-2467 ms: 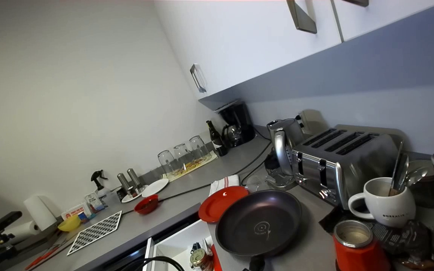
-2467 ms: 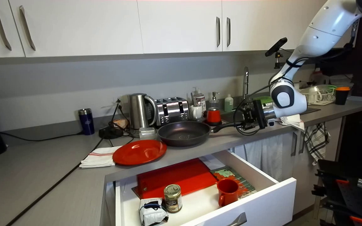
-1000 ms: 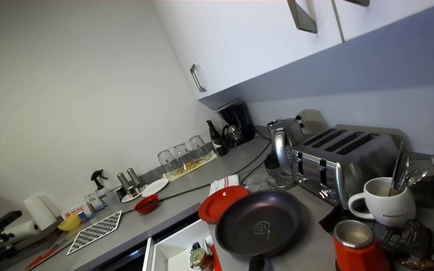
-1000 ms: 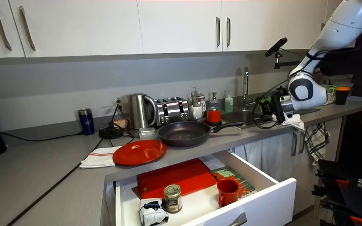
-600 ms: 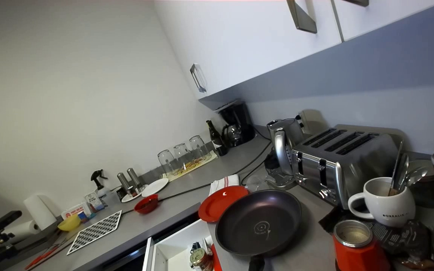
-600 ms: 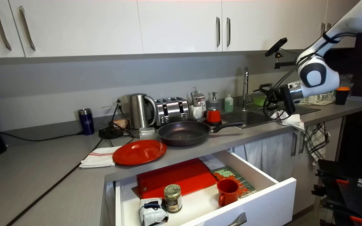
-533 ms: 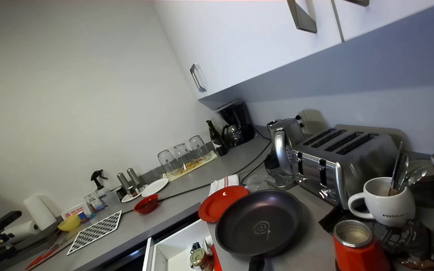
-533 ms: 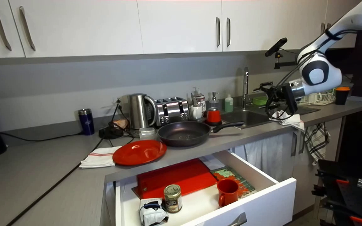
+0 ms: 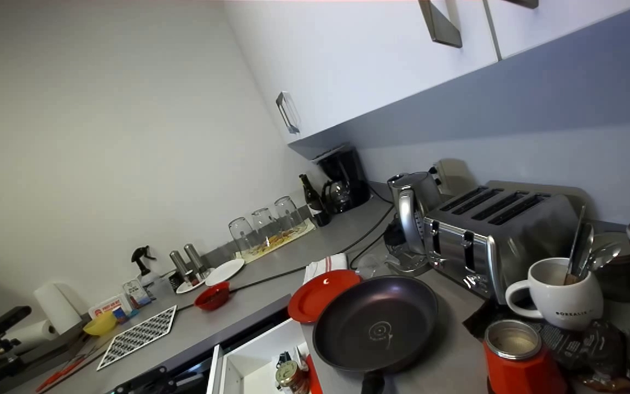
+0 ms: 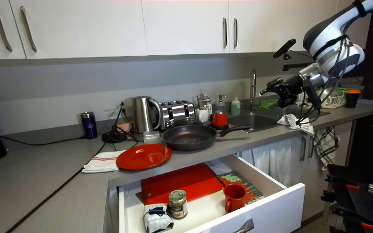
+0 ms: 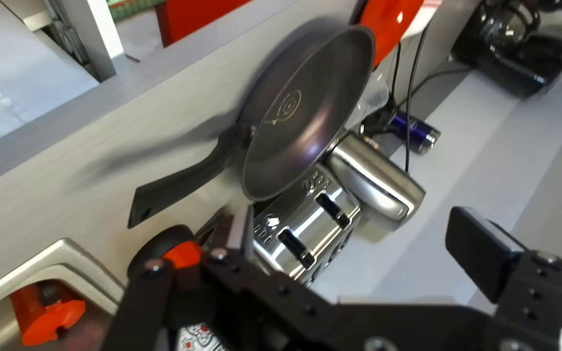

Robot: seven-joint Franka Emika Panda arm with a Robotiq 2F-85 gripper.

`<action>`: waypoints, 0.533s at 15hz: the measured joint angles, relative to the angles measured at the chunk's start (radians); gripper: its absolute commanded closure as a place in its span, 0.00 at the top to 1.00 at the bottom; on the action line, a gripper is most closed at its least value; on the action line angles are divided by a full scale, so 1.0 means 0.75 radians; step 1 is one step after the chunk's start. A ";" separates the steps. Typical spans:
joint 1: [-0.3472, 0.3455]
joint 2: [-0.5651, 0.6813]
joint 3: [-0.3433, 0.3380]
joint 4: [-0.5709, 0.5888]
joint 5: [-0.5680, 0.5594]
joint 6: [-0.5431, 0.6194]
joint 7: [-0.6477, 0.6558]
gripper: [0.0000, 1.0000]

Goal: Move the black pan to the left

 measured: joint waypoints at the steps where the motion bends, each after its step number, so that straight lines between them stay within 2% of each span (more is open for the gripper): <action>1: 0.032 0.001 0.039 0.001 -0.082 0.022 0.063 1.00; 5: 0.074 0.056 0.157 0.003 -0.473 0.051 0.292 1.00; 8: -0.051 0.106 0.251 0.004 -0.811 -0.049 0.432 1.00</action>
